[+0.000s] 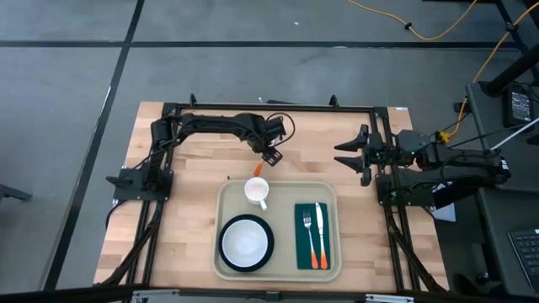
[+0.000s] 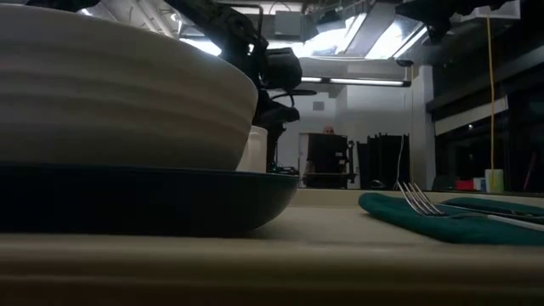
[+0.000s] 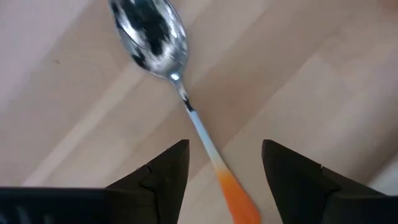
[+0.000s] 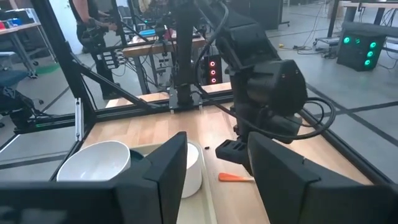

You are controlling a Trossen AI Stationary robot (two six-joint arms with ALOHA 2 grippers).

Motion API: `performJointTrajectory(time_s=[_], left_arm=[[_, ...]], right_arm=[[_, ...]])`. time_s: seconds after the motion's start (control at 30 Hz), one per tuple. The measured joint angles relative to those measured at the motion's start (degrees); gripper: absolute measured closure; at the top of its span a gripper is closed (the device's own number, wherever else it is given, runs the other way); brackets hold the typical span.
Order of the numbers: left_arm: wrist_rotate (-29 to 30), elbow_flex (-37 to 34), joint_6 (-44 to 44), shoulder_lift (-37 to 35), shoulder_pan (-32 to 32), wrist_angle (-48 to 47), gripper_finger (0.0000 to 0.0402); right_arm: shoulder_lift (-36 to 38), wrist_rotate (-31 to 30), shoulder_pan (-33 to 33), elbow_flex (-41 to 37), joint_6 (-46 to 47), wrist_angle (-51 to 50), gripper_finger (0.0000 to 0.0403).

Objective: Set up tray
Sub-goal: Put the orange spoon on the dark green napkin to the left of the orange fork

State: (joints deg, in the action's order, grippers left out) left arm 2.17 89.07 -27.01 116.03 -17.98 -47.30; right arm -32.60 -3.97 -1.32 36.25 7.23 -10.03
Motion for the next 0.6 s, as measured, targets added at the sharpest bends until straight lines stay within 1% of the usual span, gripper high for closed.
performJointTrajectory(time_s=[0.07, 0.13, 0.3, 0.43, 0.53, 0.6], left_arm=[[-2.57, -0.01, 0.06, 0.12, -0.58, 0.0, 0.0194], [-3.16, 0.01, 0.14, 0.57, -0.74, 0.13, 0.018], [-1.1, 0.01, -0.9, 2.08, -0.88, 0.37, 0.0156], [0.64, -0.08, -1.45, 3.45, -0.92, 0.97, 0.0156], [3.36, -0.02, -1.74, 3.32, -0.96, 2.22, 0.0157], [3.61, -0.02, -1.83, 3.32, -1.29, 2.63, 0.0158]], right_arm=[[-0.02, 0.0, 0.0, -0.02, 0.08, -0.01, 0.0226], [0.0, 0.0, 0.0, -0.02, 0.08, -0.01, 0.0226], [0.0, 0.0, 0.0, -0.02, 0.22, -0.04, 0.0226], [-0.02, 0.02, 0.0, -0.04, 0.19, -0.04, 0.0226], [-0.02, 0.02, 0.02, -0.04, 0.19, -0.07, 0.0226], [-0.02, 0.04, 0.02, -0.04, 0.16, -0.06, 0.0226]])
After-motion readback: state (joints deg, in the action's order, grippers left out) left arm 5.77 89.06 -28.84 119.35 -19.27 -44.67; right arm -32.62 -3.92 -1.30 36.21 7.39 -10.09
